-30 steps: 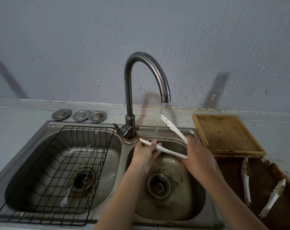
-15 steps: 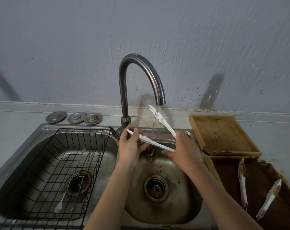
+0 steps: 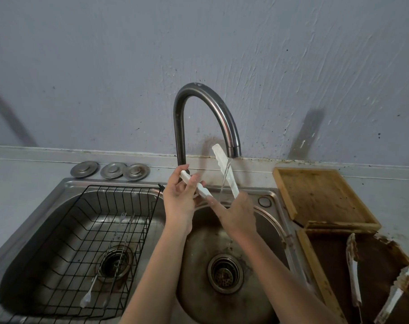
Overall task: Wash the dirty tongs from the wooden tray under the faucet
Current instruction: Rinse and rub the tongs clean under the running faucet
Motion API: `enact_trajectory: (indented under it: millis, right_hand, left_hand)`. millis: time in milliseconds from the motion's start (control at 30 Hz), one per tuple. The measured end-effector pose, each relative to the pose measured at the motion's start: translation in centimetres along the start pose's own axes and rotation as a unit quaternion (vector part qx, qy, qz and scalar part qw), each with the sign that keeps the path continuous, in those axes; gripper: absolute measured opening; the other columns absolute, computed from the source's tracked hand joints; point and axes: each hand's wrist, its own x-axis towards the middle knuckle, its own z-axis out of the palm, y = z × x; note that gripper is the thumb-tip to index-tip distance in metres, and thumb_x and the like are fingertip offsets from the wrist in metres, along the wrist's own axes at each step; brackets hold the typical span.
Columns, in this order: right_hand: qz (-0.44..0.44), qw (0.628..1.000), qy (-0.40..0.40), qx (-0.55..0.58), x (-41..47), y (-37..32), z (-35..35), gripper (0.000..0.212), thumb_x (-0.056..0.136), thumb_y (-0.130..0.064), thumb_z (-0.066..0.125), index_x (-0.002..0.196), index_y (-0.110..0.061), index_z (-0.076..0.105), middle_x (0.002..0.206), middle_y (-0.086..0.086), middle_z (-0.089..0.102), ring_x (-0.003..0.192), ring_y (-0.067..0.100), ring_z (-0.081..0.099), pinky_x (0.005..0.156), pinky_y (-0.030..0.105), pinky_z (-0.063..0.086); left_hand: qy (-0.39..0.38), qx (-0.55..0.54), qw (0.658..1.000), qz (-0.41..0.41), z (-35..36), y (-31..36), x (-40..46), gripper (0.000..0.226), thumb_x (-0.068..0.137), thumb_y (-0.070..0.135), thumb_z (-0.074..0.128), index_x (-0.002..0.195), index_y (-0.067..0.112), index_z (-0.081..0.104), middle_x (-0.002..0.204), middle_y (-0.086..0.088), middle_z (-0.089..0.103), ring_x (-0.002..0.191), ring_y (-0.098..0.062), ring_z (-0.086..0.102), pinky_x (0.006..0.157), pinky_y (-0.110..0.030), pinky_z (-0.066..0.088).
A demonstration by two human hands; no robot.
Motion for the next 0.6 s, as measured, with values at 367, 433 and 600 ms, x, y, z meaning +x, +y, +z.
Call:
enact_trajectory:
  millis: [367,433,600]
  right_hand:
    - [-0.004,0.999,0.013,-0.045,0.1,1.7,-0.5,0.057,0.086,-0.061,0.038,0.112,-0.01,0.038,0.104,0.009,0.051,0.086,0.022,0.057,0.072,0.041,0.055]
    - [0.051,0.997,-0.017,-0.055,0.3,1.5,-0.5,0.077,0.08,-0.071,0.036,0.123,-0.007,0.034,0.119,0.013,0.046,0.103,0.027,0.052,0.086,0.045,0.05]
    - [0.1,0.989,-0.034,-0.106,0.1,1.3,-0.9,0.095,0.074,-0.081,0.025,0.136,-0.007,0.025,0.136,0.017,0.034,0.121,0.034,0.04,0.098,0.047,0.04]
  left_hand:
    - [-0.005,-0.023,1.0,-0.006,0.2,-1.5,-0.3,0.018,0.091,0.007,0.055,0.102,0.02,0.057,0.095,-0.014,0.063,0.083,-0.022,0.066,0.077,-0.045,0.058]
    - [-0.01,-0.021,1.0,-0.01,0.6,-2.0,-0.5,0.018,0.091,0.005,0.055,0.106,0.016,0.056,0.096,-0.019,0.062,0.083,-0.026,0.064,0.08,-0.048,0.055]
    - [-0.018,-0.005,1.0,-0.01,1.2,-3.0,-1.0,0.017,0.092,0.003,0.054,0.105,0.012,0.052,0.089,-0.011,0.066,0.072,-0.02,0.065,0.069,-0.039,0.058]
